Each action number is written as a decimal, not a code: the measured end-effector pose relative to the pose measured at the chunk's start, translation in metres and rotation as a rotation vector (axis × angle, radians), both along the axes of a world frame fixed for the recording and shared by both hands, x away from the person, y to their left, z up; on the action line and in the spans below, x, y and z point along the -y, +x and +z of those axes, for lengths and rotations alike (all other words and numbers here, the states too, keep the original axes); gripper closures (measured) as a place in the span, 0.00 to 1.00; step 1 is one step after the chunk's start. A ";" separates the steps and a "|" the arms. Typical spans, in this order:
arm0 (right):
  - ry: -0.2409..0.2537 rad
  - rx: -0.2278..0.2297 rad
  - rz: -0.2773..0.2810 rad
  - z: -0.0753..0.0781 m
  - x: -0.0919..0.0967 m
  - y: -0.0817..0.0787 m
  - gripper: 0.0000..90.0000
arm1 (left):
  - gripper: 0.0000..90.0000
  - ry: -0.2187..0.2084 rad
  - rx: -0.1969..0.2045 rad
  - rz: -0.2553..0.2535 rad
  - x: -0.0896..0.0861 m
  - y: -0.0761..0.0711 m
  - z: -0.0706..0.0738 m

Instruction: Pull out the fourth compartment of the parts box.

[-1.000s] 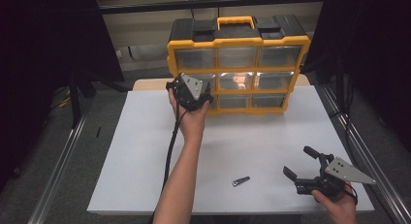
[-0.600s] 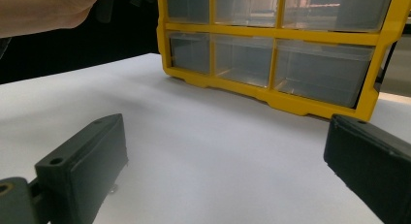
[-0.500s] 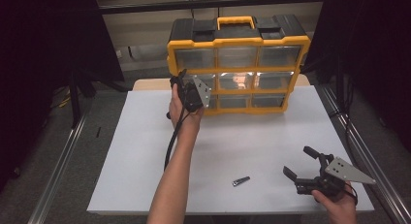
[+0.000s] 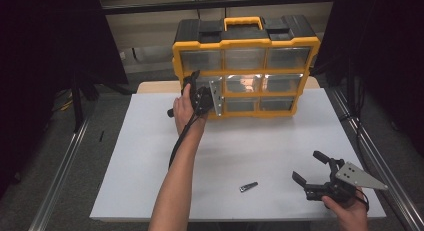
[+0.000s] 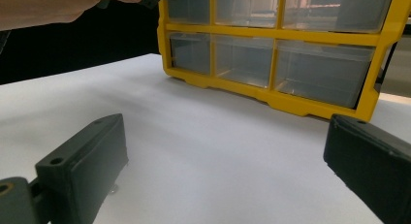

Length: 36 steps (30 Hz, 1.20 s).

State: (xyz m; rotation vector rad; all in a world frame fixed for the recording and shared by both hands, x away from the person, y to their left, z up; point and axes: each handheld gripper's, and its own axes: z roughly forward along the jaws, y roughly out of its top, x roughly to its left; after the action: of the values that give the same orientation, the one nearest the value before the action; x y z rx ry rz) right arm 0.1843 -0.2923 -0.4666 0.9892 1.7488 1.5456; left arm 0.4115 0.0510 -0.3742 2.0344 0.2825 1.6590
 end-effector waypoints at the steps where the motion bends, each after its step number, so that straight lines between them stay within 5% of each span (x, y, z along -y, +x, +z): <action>1: -0.003 0.002 0.002 0.000 0.000 0.000 0.02 | 0.33 0.011 0.007 0.004 0.000 0.000 0.000; 14: -0.003 0.005 0.008 0.000 0.001 0.000 0.02 | 0.43 0.086 0.030 0.022 0.001 0.002 -0.001; 36: 0.004 0.007 0.007 0.001 0.003 0.000 0.02 | 0.51 0.102 0.054 0.058 -0.004 0.010 -0.005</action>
State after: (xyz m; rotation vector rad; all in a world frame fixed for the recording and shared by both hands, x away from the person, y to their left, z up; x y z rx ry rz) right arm 0.1847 -0.2950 -0.4659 0.9797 1.7461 1.5558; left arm 0.4212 0.0553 -0.3792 2.0696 0.2452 1.7941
